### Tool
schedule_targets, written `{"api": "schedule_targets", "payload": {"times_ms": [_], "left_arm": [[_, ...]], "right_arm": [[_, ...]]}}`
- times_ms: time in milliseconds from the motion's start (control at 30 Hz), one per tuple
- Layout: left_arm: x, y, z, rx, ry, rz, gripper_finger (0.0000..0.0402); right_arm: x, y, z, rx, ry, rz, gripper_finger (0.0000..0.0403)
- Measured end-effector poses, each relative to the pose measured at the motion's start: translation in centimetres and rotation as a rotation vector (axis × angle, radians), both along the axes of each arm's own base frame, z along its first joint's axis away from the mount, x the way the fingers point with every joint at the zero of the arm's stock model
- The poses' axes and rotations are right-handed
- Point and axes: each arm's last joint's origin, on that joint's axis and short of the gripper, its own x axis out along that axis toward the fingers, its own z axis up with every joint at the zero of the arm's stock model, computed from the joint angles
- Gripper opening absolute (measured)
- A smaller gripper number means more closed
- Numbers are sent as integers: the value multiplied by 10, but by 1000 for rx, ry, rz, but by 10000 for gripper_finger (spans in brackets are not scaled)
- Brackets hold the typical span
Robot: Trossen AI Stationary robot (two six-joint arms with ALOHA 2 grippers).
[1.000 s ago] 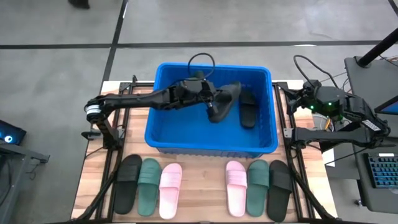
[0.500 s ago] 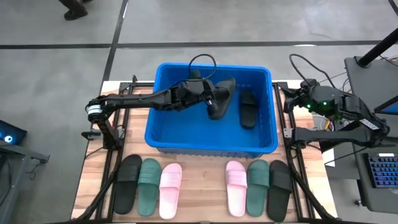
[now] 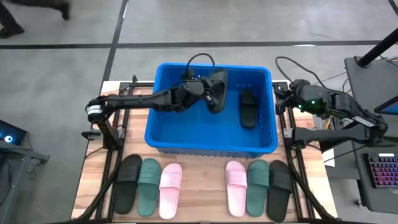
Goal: Pick and place slides into bin
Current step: Put the middle black slide into the blue bin
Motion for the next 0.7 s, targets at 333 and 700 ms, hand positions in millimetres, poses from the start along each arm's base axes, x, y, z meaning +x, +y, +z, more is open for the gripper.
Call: {"api": "schedule_targets", "payload": {"times_ms": [333, 700], "left_arm": [[4, -8, -3, 7, -3, 23, 0], [39, -5, -40, 110, 160, 44, 0]], "right_arm": [[10, -2, -2, -30, 75, 21, 13], [1, -3, 13, -92, 12, -59, 13]]}}
